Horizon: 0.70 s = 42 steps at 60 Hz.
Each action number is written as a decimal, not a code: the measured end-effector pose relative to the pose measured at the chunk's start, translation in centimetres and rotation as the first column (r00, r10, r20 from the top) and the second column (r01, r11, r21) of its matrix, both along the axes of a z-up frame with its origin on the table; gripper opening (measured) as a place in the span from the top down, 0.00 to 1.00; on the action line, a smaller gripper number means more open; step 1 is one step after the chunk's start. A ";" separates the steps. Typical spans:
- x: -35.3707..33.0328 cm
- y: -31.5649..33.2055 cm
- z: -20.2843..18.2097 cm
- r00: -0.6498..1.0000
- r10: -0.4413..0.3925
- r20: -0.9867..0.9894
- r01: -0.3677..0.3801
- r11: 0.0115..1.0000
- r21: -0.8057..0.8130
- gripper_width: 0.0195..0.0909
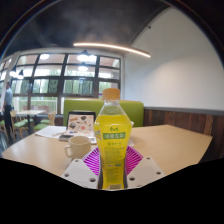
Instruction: Pour water
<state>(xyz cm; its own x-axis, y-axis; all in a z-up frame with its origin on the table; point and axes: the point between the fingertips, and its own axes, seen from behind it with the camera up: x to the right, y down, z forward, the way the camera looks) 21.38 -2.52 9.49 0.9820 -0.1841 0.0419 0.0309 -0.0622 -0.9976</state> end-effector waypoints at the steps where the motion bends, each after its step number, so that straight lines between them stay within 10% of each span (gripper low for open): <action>1: 0.5 0.1 0.4 1.000 -0.008 0.024 0.008 1.000 -0.004 0.89; 11: 5.7 2.8 6.6 0.853 -0.099 0.512 0.148 0.987 -0.057 0.89; 21: 3.9 8.6 9.6 0.253 0.021 0.967 0.237 0.968 -0.083 0.89; 42: 1.4 10.8 7.2 -0.577 0.253 0.777 0.285 0.953 -0.099 0.89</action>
